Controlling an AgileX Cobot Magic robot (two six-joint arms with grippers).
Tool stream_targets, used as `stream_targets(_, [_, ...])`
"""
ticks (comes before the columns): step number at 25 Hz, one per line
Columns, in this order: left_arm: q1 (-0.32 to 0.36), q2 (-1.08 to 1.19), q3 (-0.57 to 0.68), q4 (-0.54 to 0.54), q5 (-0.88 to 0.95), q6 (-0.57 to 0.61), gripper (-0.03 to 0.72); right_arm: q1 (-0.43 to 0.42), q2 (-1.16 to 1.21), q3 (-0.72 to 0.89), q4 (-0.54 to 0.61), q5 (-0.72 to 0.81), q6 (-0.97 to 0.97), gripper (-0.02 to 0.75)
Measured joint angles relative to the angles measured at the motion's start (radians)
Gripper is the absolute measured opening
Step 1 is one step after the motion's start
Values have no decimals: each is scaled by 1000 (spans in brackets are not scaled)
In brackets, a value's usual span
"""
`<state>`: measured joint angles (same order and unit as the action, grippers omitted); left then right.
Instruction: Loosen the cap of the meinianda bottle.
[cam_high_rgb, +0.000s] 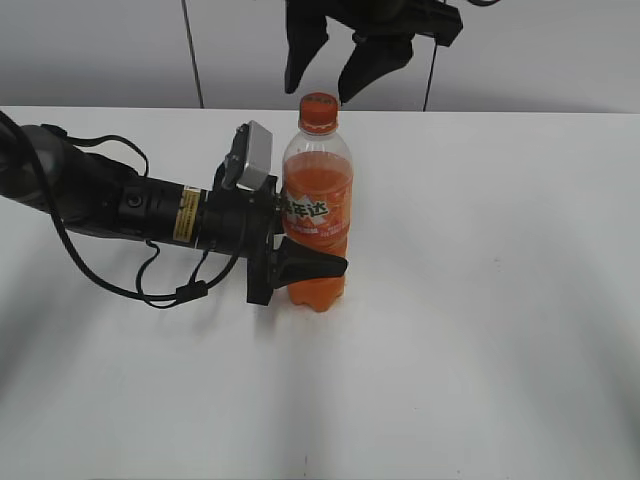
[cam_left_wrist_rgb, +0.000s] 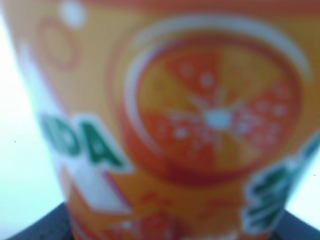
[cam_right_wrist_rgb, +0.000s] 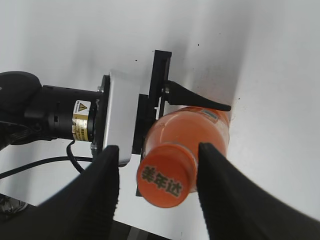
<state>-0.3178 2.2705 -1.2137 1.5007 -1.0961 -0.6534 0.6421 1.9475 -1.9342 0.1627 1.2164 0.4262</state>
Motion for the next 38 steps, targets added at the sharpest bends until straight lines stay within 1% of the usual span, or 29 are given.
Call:
stream_targets(5, [0,0,0,0,0,0,400,17,0,15,-14,0,0,378])
stream_targets(15, [0,0,0,0,0,0,399,19,16,20,-29,0,1,377])
stream_targets(17, [0,0,0,0,0,0,399,19,16,20,-30,0,1,362])
stream_targets(21, [0,0,0,0,0,0,399,19,16,20,-33,1,1,295])
stream_targets(27, [1,0,0,0,0,0,399,19,16,20,-33,1,-9,287])
stream_targets(33, [1,0,0,-1,0,0,399,19,16,20,-32,1,-94,285])
stream_targets(38, [1,0,0,-1,0,0,399,19,16,20,-24,0,-271,283])
